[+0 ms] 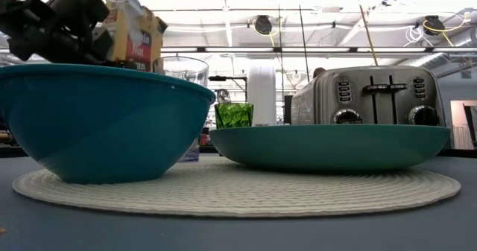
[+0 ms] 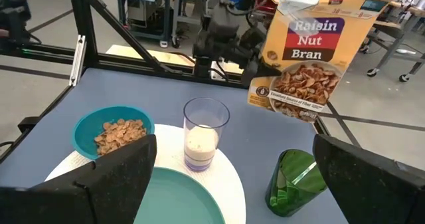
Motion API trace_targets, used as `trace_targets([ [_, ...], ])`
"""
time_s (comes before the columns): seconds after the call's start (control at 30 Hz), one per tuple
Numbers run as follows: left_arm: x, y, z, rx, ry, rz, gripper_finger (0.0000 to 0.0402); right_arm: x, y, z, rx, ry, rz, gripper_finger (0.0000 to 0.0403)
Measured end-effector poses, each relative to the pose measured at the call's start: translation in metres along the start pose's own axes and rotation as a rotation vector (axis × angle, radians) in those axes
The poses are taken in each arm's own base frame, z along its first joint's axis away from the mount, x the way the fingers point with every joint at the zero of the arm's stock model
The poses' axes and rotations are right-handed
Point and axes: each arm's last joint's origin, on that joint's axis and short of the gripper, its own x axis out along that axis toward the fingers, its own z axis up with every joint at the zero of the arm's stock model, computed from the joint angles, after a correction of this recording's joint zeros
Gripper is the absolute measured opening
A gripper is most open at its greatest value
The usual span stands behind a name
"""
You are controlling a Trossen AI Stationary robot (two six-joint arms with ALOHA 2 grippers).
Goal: Arrange a breakfast setting
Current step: Pour the cereal from the cereal box into the blue bowl
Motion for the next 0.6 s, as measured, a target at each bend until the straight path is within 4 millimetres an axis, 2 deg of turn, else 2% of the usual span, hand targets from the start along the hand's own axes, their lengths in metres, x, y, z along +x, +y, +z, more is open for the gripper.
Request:
trace_targets([
  [0.37, 0.008, 0.009, -0.017, -0.107, 0.037, 0.016, 0.0138, 0.000, 0.000, 0.000, 0.000, 0.000, 0.000, 0.0398],
  [0.6, 0.008, 0.008, -0.019, -0.074, 0.056, -0.020, 0.0138, 0.000, 0.000, 0.000, 0.000, 0.000, 0.000, 0.0398],
])
